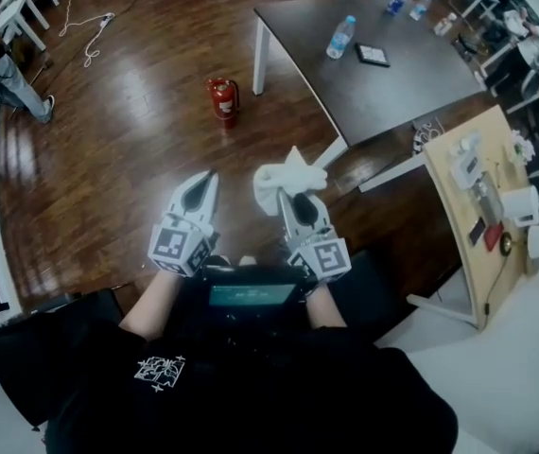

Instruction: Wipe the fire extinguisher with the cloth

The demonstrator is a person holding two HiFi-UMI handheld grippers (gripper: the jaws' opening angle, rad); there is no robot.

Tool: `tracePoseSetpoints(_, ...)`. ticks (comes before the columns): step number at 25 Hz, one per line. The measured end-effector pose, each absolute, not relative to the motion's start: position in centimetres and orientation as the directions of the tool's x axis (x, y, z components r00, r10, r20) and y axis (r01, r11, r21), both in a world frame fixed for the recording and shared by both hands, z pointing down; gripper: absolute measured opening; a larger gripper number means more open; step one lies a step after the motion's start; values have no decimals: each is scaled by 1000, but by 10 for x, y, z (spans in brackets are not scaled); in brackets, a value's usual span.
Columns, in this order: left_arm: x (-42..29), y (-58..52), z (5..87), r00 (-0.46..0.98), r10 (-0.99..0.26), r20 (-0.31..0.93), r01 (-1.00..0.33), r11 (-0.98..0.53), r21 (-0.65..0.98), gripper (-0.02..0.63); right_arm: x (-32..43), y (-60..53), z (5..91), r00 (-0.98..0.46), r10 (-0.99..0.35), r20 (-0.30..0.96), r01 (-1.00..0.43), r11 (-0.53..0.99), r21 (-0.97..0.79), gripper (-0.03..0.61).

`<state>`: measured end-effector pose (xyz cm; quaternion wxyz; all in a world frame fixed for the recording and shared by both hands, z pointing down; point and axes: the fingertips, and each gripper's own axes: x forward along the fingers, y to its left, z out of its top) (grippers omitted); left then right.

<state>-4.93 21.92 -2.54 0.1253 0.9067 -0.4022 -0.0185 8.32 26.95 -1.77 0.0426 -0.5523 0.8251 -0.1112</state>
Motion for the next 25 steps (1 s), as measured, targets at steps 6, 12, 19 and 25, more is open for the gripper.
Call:
tracePoseSetpoints(6,-56,238,-16,712,-698,76,-692,-679,244,-2,61,279,-23,-381,-923,58,-904,359,-233,81)
tracePoseSetpoints(12,-60,249,-28,729,-681,69,-674,-696,249,-2,45,282,-35,-375,-926,43,-904,355,-240,81)
tracePoseSetpoints(19,-73,242,-33,719,-693,51,-681,-688,253,-2,37,277,-34,-359,-931,65,-912,336,-235,80)
tracePoseSetpoints(25,-73,243,-33,722,-691,39,-677,-694,245,-2,35,278,-34,-353,-933,67,-916,330,-228,80)
